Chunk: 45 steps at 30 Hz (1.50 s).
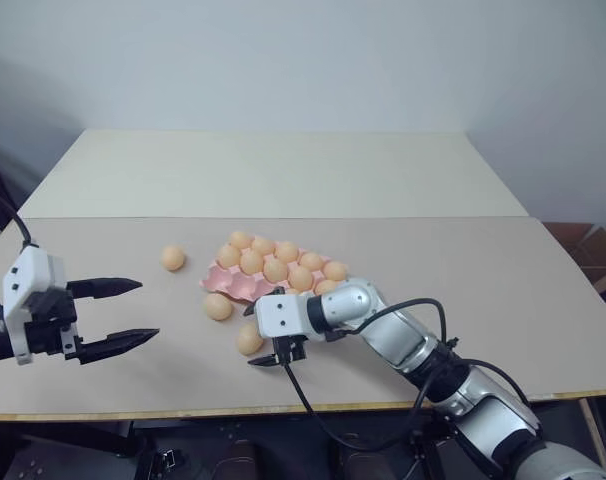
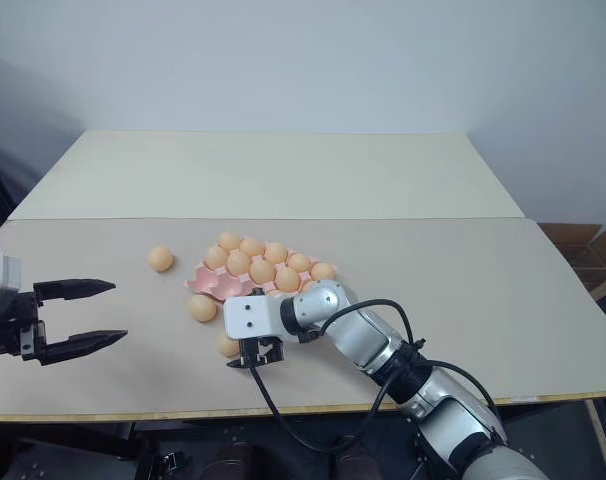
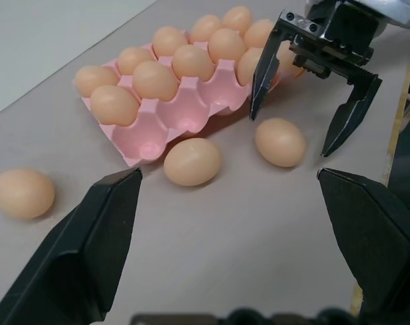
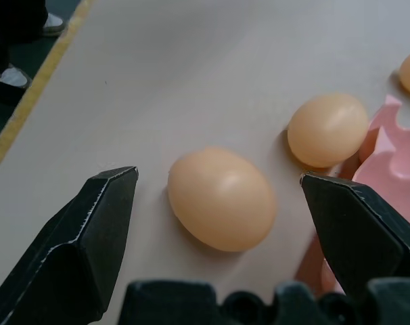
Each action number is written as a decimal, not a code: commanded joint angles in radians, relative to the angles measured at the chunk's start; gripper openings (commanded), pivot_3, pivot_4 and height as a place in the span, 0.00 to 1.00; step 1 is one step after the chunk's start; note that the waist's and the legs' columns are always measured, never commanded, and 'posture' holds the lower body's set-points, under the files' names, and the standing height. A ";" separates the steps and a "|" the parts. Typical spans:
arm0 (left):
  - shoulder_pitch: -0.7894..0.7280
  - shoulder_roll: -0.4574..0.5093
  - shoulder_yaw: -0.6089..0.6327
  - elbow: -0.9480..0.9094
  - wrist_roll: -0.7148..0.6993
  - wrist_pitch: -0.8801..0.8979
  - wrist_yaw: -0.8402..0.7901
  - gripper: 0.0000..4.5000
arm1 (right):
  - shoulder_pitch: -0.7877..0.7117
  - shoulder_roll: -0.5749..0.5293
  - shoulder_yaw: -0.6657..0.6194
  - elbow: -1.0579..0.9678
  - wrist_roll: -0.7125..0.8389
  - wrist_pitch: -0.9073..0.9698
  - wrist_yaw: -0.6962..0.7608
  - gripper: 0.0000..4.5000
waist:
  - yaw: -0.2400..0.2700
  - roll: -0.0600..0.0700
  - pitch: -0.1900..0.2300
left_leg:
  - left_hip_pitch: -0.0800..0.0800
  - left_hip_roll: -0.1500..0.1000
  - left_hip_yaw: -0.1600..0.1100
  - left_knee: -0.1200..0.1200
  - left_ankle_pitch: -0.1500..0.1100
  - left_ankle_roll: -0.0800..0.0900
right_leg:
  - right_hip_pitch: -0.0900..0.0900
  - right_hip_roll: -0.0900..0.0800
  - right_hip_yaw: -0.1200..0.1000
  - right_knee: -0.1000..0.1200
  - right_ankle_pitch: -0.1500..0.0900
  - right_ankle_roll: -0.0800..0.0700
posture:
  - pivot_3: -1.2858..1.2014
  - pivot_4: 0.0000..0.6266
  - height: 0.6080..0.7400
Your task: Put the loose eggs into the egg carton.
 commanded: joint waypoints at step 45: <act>0.047 -0.048 0.117 -0.090 -0.074 0.029 0.069 1.00 | -0.109 0.038 -0.213 0.059 0.023 0.058 -0.088 0.99 | -0.004 0.000 0.000 | 0.000 0.000 0.000 0.000 0.000 0.000 | -0.001 0.000 0.000 0.000 0.000 0.000 | 0.52 0.24 1.00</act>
